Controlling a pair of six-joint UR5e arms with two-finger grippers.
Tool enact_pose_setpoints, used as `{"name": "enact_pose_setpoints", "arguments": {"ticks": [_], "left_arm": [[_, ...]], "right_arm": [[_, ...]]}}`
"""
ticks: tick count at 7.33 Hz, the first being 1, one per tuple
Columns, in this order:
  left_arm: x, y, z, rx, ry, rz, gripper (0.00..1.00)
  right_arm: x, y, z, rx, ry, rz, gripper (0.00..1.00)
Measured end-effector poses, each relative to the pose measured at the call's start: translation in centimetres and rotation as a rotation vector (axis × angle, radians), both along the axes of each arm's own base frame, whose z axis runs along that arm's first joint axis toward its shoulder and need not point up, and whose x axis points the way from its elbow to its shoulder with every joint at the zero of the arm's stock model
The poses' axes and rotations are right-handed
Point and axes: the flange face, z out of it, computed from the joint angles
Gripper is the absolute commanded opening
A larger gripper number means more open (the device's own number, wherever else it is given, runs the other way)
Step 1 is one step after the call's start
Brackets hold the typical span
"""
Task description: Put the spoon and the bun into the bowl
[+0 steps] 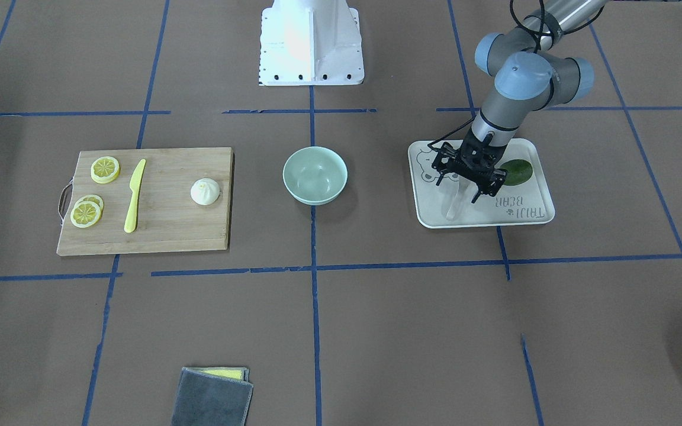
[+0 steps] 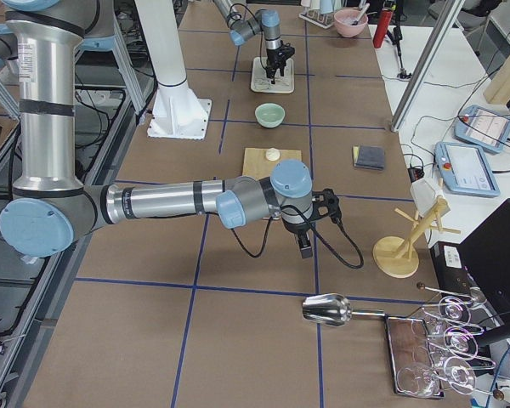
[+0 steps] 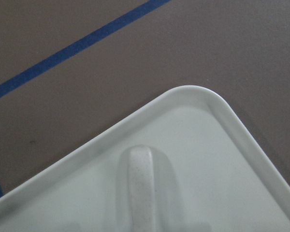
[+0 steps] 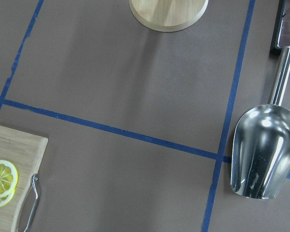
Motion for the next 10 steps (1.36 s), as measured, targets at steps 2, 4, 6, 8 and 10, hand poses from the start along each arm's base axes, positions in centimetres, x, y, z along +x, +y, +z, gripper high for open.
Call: {"name": "enact_pose_setpoints", "arguments": {"ticks": [2, 4, 6, 8, 10], "left_arm": [[0.08, -0.07, 0.33, -0.002, -0.006, 0.001, 0.79], [0.10, -0.09, 0.34, -0.003, -0.006, 0.001, 0.02], [0.04, -0.08, 0.28, -0.007, -0.004, -0.004, 0.00], [-0.04, -0.11, 0.24, -0.005, -0.005, -0.006, 0.00], [-0.32, -0.19, -0.44, 0.002, 0.005, -0.010, 0.00]], "right_arm": [[0.00, -0.05, -0.05, 0.002, 0.001, 0.000, 1.00], [0.00, -0.12, -0.13, 0.004, 0.001, 0.000, 1.00], [0.00, -0.17, -0.19, 0.004, 0.001, 0.000, 1.00], [-0.01, -0.20, -0.22, 0.005, 0.001, 0.000, 1.00], [-0.01, -0.25, -0.29, 0.006, 0.001, 0.000, 1.00]]}}
